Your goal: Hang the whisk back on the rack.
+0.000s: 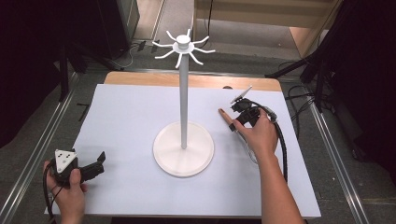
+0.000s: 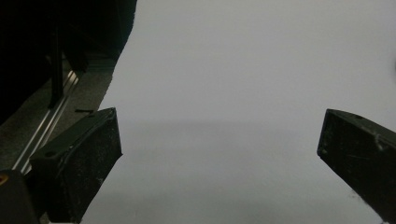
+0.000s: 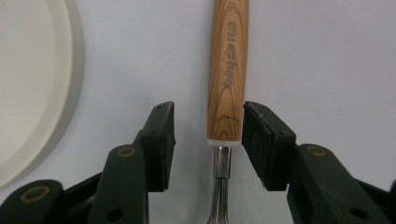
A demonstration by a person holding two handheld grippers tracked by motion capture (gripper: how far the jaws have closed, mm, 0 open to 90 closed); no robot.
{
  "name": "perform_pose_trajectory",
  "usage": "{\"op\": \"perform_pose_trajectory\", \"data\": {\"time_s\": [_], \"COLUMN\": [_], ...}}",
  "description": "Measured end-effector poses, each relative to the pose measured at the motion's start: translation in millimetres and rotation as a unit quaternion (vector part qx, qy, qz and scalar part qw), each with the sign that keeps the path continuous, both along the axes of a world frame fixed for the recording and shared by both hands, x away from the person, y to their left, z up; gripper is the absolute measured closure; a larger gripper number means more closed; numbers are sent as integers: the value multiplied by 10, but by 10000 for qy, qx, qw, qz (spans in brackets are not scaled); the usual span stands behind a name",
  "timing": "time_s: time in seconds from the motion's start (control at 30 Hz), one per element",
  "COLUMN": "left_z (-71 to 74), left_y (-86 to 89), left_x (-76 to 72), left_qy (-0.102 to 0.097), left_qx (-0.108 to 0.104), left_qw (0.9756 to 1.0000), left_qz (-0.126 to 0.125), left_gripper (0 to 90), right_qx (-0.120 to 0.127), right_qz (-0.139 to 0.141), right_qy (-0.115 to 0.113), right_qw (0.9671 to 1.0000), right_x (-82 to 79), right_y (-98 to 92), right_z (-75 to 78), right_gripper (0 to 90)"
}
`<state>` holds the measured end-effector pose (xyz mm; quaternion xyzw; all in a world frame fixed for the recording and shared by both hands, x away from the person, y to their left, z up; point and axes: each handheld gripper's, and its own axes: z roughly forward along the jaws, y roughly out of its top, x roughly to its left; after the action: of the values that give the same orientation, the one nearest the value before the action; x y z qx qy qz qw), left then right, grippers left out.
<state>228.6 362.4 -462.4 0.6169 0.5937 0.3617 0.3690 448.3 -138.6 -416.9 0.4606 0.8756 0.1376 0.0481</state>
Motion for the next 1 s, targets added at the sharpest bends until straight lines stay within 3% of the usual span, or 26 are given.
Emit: {"op": "perform_pose_trajectory", "data": {"time_s": [0.1,0.2,0.5,0.57,0.73,0.87,1.0], "left_z": [-1,-1,0,0,-1,-2,-1], "left_y": [-2,-4,-3,-3,-4,-7,-6], "left_x": [3,5,7,7,8,12,10], "left_qy": [8,16,49,52,56,56,57], "left_qx": [-4,11,19,20,22,17,13], "left_qw": [10000,10000,10000,10000,10000,10000,10000], "left_qz": [-2,4,12,12,12,19,21], "left_gripper": [2,2,2,2,2,2,2], "right_qx": [-110,-48,-78,-190,-211,-520,-635], "right_qz": [-74,-108,-299,-367,-445,-576,-489], "right_qy": [53,171,526,501,482,396,384], "right_qw": [9999,9998,9981,9979,9976,9962,9960], "right_x": [47,81,210,214,209,169,175], "right_y": [16,14,32,46,50,145,174], "right_z": [-57,-101,-244,-255,-263,-263,-258], "right_gripper": [548,543,623,684,686,686,699]}}
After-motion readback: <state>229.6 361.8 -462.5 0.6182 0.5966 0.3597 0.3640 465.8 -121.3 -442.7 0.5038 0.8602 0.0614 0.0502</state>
